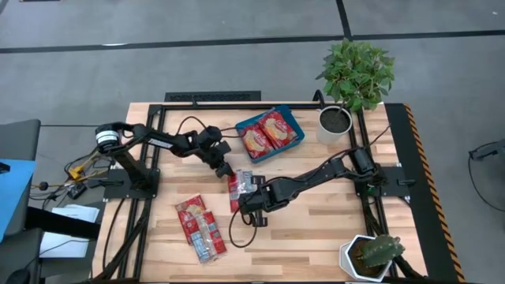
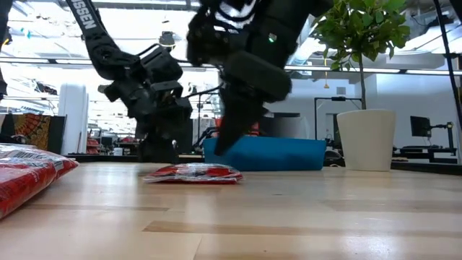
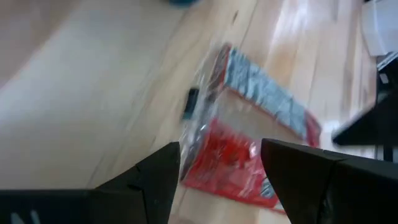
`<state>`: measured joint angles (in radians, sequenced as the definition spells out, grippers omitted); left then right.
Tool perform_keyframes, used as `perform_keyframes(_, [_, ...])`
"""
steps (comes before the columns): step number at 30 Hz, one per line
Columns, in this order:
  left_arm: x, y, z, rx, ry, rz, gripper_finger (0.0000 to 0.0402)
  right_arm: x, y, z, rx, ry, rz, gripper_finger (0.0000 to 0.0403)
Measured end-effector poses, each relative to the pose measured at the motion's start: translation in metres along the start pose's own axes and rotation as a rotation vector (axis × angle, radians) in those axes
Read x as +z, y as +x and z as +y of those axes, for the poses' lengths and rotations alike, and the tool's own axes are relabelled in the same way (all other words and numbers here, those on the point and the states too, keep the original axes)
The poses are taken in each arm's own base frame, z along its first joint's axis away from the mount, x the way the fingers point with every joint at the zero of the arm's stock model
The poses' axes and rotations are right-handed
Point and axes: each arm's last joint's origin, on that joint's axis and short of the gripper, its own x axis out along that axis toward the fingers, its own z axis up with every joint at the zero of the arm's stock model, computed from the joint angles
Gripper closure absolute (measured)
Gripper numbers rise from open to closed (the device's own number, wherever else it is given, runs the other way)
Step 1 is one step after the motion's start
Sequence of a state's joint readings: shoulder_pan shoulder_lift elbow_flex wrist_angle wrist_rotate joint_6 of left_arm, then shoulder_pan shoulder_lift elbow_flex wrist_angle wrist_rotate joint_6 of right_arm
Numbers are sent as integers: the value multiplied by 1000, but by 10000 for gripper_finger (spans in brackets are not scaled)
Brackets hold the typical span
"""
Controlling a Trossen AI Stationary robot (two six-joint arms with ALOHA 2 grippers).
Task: Sort popcorn bags into baskets
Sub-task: Put the red popcorn bag into the blue bin
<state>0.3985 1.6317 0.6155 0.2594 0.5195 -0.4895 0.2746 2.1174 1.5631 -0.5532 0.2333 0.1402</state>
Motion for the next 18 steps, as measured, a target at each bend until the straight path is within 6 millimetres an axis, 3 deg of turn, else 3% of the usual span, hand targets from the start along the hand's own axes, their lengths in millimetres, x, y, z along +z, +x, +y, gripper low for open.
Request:
perform_keyframes(6, [18,-2,-10,11,38,-14,185,9,0,2,34,4,-90,396])
perform_keyframes(8, [22,-3,-11,42,75,-17,185,9,9,-2,29,19,-83,397])
perform_keyframes(14, [19,-5,-4,88,109,22,185,-1,25,0,90,18,1,392])
perform_keyframes(18, [17,-5,-5,57,129,45,185,-8,24,9,102,-23,49,396])
